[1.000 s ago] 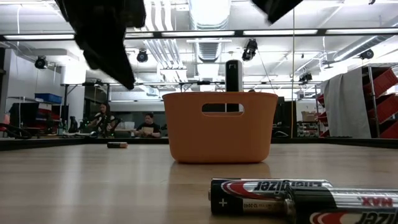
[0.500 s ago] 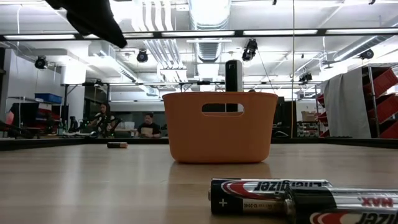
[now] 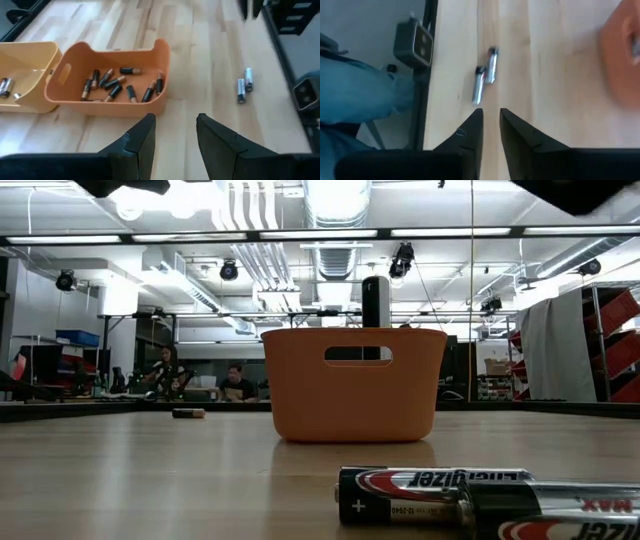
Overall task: Sort batteries
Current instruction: Put the silver battery into the yellow bin
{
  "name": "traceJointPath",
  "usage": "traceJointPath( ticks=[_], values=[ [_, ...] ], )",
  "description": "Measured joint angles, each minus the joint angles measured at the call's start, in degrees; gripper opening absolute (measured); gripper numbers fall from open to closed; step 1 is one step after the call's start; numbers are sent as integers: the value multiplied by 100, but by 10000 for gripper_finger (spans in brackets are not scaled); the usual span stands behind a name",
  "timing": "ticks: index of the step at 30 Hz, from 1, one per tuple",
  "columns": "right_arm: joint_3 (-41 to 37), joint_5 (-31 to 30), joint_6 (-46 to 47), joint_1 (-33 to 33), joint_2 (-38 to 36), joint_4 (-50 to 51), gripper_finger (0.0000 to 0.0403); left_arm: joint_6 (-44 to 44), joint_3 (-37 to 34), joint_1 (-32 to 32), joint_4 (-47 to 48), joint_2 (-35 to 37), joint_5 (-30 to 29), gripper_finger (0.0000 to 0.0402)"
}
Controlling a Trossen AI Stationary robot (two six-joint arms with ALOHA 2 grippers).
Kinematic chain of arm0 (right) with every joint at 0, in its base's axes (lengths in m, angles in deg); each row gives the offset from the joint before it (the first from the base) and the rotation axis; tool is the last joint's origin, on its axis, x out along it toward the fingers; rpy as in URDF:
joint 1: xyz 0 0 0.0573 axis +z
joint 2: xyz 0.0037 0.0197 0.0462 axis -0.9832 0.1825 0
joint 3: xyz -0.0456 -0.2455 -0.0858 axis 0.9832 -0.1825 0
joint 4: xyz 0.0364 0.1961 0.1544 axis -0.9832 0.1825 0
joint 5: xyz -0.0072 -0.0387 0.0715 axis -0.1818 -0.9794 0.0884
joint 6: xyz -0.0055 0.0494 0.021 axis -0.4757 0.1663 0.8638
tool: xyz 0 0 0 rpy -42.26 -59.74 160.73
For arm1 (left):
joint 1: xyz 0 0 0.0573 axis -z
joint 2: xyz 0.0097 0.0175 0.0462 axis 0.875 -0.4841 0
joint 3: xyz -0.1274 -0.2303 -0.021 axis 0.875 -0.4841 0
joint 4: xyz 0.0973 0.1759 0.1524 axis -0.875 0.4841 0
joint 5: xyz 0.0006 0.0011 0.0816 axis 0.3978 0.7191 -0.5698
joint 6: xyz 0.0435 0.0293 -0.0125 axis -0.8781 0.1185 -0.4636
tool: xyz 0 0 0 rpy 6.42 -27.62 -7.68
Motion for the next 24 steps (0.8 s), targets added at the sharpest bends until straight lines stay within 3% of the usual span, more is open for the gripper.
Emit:
traceJointPath(
  ticks=[13,24],
  values=[
    [0,-33,706,224,948,-518,160,-43,-3,20,-230,0,-780,124],
    [2,-481,674,222,1335,-936,177,-43,-3,20,-319,0,-1377,124]
  ],
)
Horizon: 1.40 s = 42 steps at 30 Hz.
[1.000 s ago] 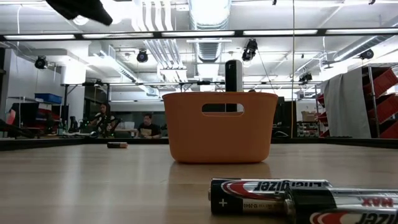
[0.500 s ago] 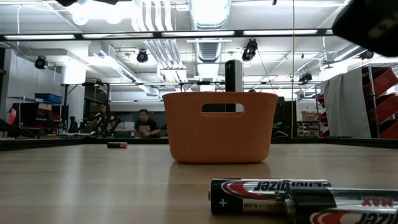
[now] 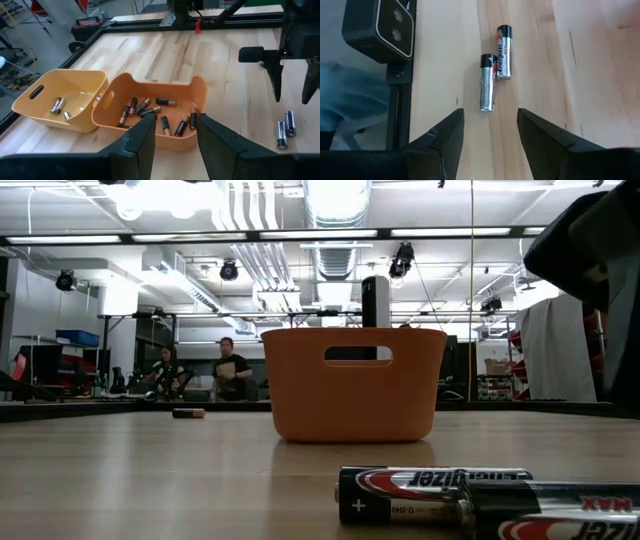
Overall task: Sort batteries
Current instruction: Put the silver battery into the yellow bin
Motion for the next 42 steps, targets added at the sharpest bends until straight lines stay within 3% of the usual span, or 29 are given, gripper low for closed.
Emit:
traceJointPath(
  ticks=[11,19,22,34,42],
  values=[
    [-2,-132,-435,0,0,-25,174,-62,0,-4,-59,0,75,124],
    [88,-128,-742,0,-35,39,164,-61,413,25,3,2,1887,124],
    [118,-130,-896,-2,-47,41,166,-243,578,45,42,2,2289,124],
    [125,-129,-973,13,-57,143,165,-605,632,170,11,-70,2315,124],
    [127,32,-675,103,-68,187,167,-409,660,308,-160,-612,2317,124]
  ],
)
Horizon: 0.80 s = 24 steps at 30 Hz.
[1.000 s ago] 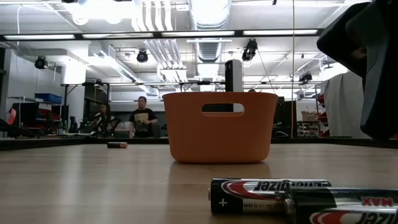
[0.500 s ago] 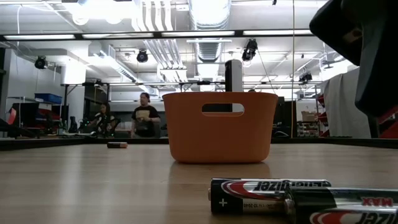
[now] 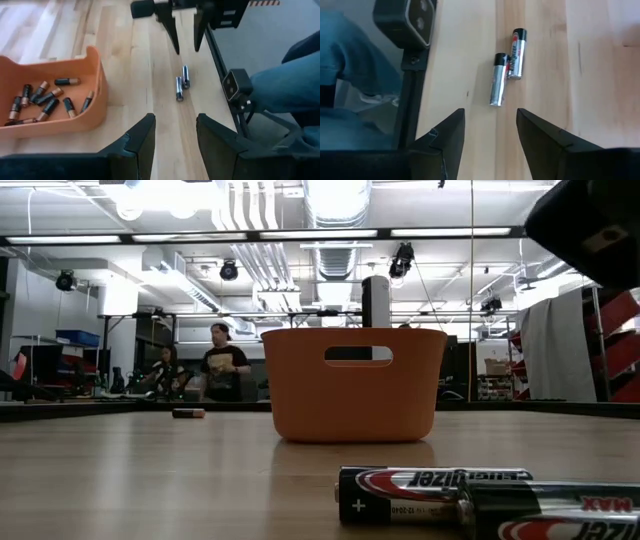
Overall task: Sort batteries
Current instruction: Put the silver battery into the yellow bin
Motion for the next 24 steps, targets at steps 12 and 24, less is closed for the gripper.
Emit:
traceJointPath(
  ticks=[12,24],
  values=[
    [7,-520,152,256,0,-305,196,-583,965,0,341,-944,-140,124],
    [-24,-1065,3,244,13,-332,196,-841,1544,4,762,-1062,-353,124]
  ],
)
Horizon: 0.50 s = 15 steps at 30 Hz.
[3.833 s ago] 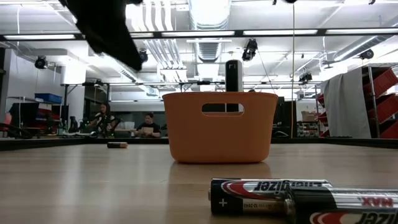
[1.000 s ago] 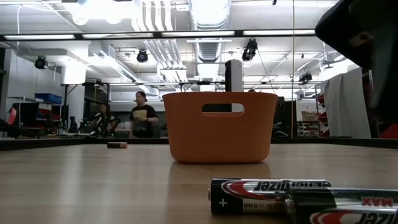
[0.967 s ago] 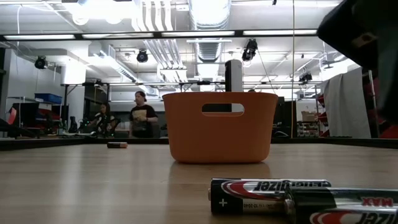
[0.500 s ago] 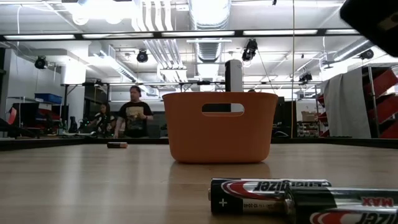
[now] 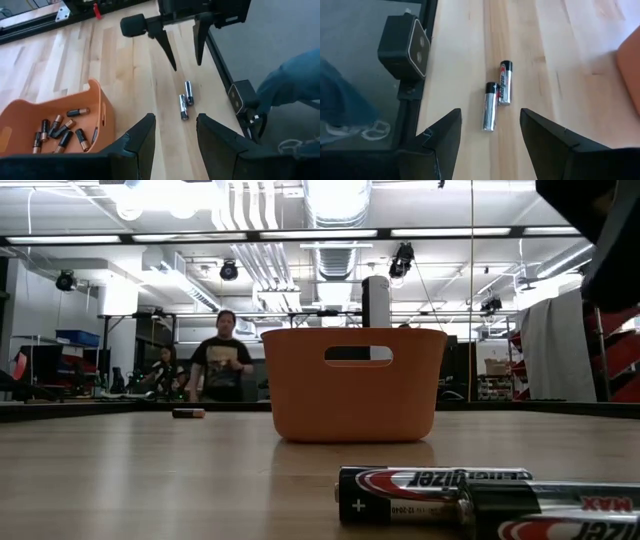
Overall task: Sort batteries
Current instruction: Put the silver battery into the yellow bin
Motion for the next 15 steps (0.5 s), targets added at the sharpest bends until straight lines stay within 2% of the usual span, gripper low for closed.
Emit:
traceJointPath(
  ticks=[8,15],
  values=[
    [-2,-166,-170,25,463,-572,196,20,-53,0,11,0,-151,124],
    [-2,-268,6,37,677,-594,196,68,-55,0,3,0,-157,124]
  ],
)
